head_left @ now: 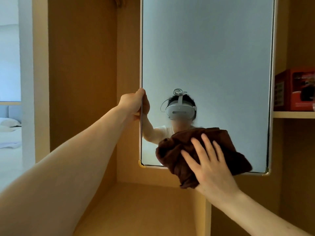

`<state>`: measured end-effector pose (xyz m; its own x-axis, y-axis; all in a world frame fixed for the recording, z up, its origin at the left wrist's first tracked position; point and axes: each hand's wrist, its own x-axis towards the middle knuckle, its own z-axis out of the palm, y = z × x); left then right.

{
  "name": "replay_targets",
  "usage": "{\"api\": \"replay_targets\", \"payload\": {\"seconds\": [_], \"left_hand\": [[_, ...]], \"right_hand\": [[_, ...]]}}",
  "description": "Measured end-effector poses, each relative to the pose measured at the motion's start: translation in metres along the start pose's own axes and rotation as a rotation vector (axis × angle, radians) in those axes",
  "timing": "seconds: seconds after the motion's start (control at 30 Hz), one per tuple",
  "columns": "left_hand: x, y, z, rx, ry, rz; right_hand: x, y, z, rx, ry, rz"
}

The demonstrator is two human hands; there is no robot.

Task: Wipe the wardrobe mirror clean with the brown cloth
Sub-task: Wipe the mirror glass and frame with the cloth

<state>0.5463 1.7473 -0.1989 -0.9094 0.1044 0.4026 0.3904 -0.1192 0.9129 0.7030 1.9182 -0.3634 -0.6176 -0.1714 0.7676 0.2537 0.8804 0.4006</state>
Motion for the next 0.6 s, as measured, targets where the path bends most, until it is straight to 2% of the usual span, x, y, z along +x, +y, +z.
{"api": "replay_targets", "payload": {"seconds": [0.23, 0.4, 0.5, 0.6], "left_hand": [[-0.011, 0.000, 0.003, -0.096, 0.016, -0.010], [-0.033, -0.044, -0.008, -0.163, -0.125, -0.239], [-0.050, -0.079, -0.016, -0.200, -0.200, -0.365], [-0.056, -0.093, -0.018, -0.194, -0.262, -0.414]], "right_hand": [[0.040, -0.070, 0.007, 0.063, -0.030, -0.035], [0.010, -0.027, 0.005, 0.081, -0.058, -0.122], [-0.023, 0.008, 0.009, 0.030, -0.061, -0.083], [-0.030, 0.006, 0.010, 0.024, -0.066, -0.038]]}}
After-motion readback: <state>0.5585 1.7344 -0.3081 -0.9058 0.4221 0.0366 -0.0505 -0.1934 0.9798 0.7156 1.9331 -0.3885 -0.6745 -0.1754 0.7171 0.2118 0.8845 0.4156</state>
